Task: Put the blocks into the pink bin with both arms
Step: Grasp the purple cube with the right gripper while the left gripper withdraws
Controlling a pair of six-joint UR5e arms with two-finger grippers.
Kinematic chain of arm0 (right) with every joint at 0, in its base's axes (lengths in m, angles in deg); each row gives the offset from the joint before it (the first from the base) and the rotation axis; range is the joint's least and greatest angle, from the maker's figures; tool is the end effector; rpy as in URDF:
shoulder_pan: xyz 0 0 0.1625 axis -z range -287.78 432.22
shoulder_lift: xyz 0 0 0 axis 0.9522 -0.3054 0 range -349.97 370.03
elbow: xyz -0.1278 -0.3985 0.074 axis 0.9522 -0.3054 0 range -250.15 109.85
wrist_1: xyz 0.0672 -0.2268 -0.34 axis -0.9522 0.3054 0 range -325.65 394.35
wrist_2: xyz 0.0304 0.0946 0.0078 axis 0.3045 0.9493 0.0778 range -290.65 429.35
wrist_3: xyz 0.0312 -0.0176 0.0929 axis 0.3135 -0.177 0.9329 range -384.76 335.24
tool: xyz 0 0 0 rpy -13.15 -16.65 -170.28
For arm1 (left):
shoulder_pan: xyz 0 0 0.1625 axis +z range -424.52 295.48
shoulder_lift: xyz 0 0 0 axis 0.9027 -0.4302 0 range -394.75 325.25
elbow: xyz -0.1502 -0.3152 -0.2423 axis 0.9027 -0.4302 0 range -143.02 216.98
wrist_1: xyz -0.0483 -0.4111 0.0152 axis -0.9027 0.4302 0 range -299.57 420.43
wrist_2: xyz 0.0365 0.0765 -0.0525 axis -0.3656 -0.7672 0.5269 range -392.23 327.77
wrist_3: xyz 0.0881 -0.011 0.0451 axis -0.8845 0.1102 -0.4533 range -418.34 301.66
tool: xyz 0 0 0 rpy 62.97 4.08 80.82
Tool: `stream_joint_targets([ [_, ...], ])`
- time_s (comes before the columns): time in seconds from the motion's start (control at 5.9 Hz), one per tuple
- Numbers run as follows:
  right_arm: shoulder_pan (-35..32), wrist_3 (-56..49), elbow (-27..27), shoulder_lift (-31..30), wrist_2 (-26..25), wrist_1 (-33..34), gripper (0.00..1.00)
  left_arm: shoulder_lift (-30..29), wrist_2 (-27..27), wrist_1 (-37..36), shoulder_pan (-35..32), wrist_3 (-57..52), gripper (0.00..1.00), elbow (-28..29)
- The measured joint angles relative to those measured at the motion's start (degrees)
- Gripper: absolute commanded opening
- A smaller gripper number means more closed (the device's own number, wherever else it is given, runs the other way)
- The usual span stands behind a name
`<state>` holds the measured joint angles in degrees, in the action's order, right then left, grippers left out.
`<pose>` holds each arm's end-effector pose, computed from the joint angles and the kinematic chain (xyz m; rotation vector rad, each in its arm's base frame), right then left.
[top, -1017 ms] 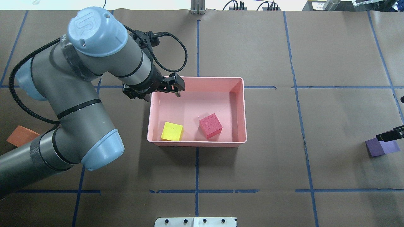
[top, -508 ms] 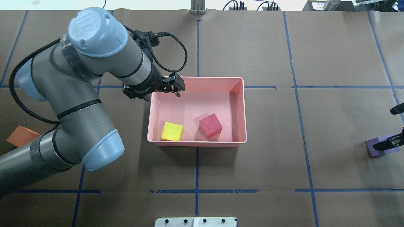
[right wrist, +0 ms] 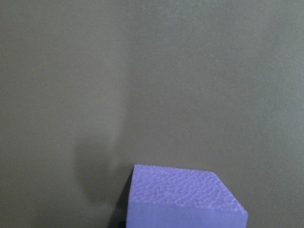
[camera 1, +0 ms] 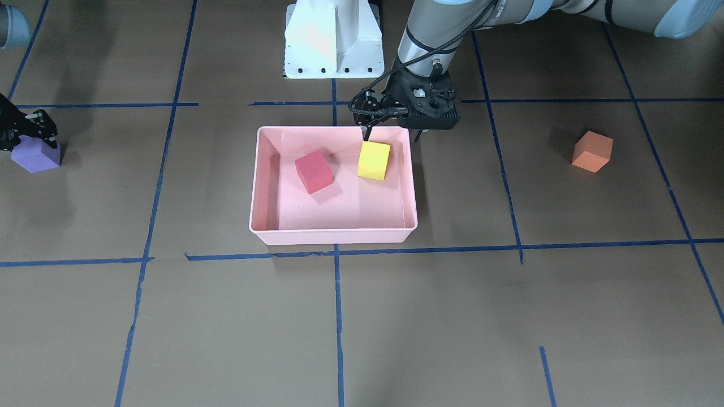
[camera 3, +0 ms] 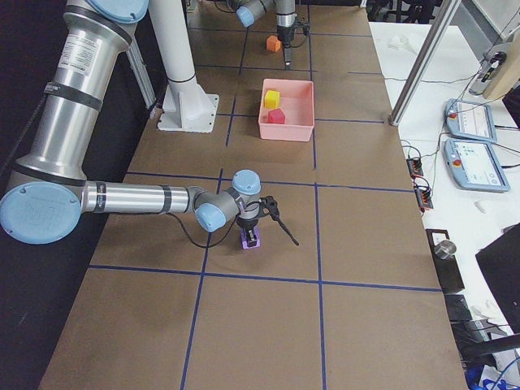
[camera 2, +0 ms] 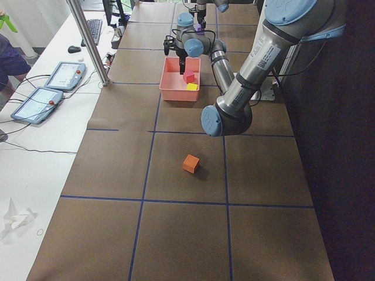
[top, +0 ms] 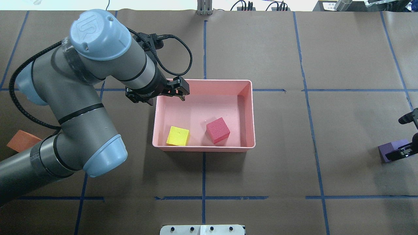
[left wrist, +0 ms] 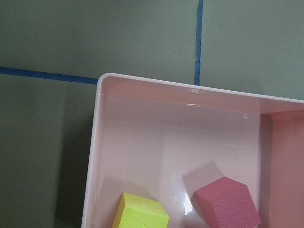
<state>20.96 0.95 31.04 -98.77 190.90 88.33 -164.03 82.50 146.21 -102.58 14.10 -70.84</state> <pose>-0.1743 -0.3471 0.6440 0.1216 -0.7169 -0.3538 0.4273 -0.4510 0.1374 0.0695 0.9890 -0.1289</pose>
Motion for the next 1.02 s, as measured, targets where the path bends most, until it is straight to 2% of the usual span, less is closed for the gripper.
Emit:
stream_joint_targets([
  [0.34, -0.7, 0.7, 4.3, 0.9, 2.8, 1.5, 0.22, 0.4, 0.1, 0.1, -0.1, -0.4, 1.0, -0.2],
  [0.51, -2.0, 1.4, 8.0, 2.9, 4.9, 6.2, 0.22, 2.1, 0.3, 0.1, -0.1, -3.4, 1.0, -1.8],
  [0.68, -2.8, 3.1, 12.2, 6.7, 6.0, 14.1, 0.22, 5.7, 0.5, 0.0, -0.3, -9.4, 1.0, -5.0],
  [0.85, -3.1, 6.8, 15.1, 13.6, 6.6, 23.2, 0.22, 9.5, 0.7, 0.0, -0.7, -16.2, 1.0, -8.0],
  [1.02, -2.7, 11.3, 16.3, 22.9, 7.0, 33.0, 0.22, 13.4, 0.9, 0.2, -1.6, -23.0, 1.0, -10.3],
])
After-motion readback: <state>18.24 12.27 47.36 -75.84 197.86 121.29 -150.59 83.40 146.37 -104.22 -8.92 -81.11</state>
